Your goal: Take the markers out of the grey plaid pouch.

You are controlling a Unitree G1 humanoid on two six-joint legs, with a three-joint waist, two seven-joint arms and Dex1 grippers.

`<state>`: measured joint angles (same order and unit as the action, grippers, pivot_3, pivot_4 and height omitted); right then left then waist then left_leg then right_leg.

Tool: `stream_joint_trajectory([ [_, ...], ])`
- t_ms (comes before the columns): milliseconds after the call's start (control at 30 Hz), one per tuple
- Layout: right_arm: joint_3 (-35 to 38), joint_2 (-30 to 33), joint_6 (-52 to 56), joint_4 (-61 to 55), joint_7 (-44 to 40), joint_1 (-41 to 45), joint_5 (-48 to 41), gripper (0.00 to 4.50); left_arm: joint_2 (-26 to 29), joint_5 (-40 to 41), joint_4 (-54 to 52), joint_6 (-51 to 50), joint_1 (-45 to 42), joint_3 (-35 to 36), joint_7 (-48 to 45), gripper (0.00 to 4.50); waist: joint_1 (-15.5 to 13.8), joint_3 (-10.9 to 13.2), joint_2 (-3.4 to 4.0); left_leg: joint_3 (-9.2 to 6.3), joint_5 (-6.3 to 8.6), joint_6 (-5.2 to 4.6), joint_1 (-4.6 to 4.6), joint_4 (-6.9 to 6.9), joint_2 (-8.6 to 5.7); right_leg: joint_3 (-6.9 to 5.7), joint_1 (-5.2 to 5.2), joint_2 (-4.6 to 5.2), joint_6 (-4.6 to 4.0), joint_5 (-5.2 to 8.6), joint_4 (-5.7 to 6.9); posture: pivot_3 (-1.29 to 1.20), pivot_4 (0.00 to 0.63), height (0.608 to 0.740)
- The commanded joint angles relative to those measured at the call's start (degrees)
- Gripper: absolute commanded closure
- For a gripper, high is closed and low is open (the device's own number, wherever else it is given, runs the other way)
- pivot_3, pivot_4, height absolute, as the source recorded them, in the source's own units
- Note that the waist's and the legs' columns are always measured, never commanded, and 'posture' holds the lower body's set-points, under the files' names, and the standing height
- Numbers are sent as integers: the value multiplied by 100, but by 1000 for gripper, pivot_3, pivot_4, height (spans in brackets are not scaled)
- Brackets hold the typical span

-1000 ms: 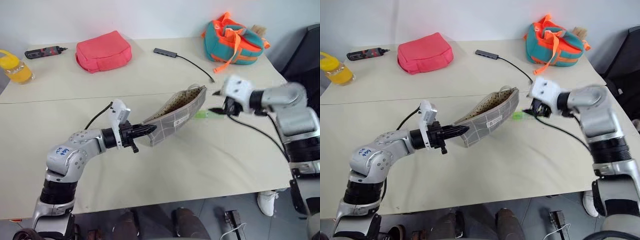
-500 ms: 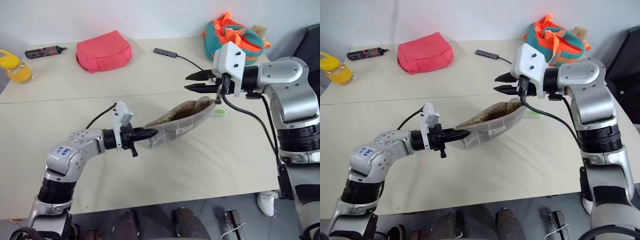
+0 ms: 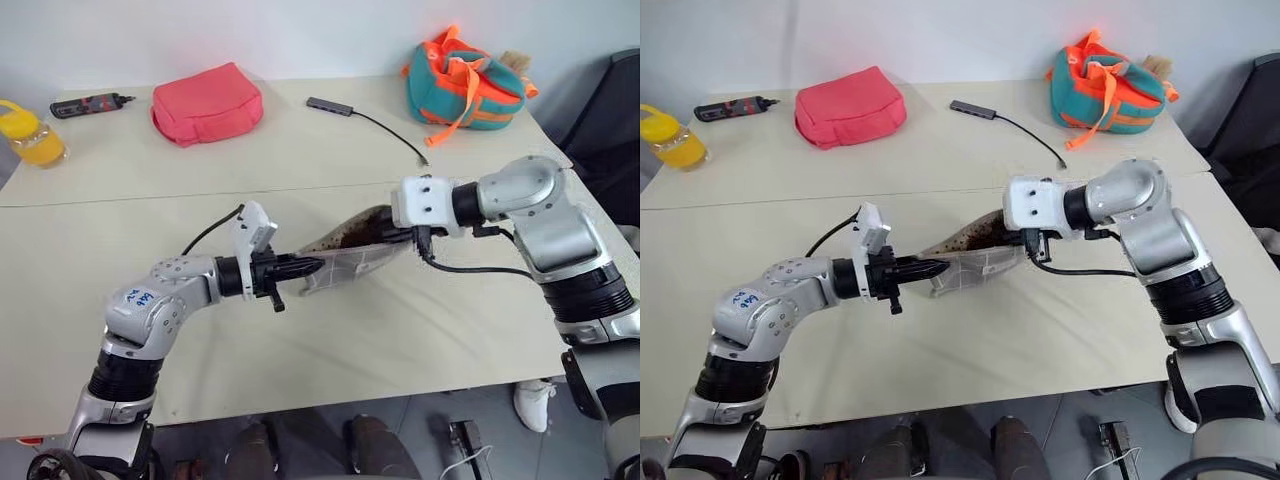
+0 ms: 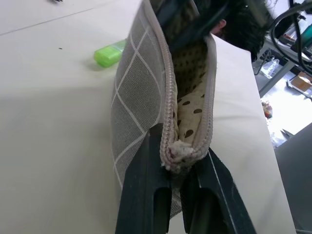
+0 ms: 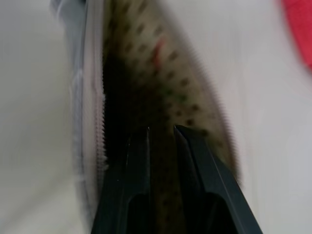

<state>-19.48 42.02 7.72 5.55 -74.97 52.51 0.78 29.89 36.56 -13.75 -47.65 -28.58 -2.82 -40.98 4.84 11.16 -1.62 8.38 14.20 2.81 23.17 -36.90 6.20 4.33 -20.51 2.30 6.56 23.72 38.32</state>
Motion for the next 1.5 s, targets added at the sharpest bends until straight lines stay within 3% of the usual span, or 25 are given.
stream_joint_trajectory([
  [33,-126,-75,-113,-109,-51,-39,142,3675,-74,-65,17,78,-68,-22,-28,4500,-4,0,0,-1,0,0,0,-2,1,-1,0,0,0,0,1,0,150,740],
  [333,-532,-727,-721,425,473,-37,751,3675,-163,-77,150,59,50,5,-67,4500,-1,0,-1,-3,0,0,-3,-20,3,-1,2,-2,0,0,22,0,150,740],
  [600,-578,-747,-1111,864,637,41,1098,3675,-204,-82,176,48,68,34,-50,4500,7,0,-1,-2,0,0,-5,-21,4,0,1,-2,0,0,32,0,150,740],
  [700,-546,-782,-1074,874,667,52,1095,3130,-235,-86,173,50,96,22,-34,4500,9,0,-1,-2,0,0,-6,-22,4,1,2,-2,0,0,33,0,150,740],
  [800,-546,-782,-1071,831,735,57,1159,2242,-256,-73,159,35,102,22,-32,4500,7,0,-1,-3,0,0,-6,-23,4,0,1,-2,0,0,36,0,150,740],
  [1500,-979,-981,-1481,1440,784,-29,1816,2242,-316,-91,113,44,129,35,34,4500,18,-1,-1,-2,0,0,-10,-26,6,3,3,-4,0,0,45,0,150,740],
])
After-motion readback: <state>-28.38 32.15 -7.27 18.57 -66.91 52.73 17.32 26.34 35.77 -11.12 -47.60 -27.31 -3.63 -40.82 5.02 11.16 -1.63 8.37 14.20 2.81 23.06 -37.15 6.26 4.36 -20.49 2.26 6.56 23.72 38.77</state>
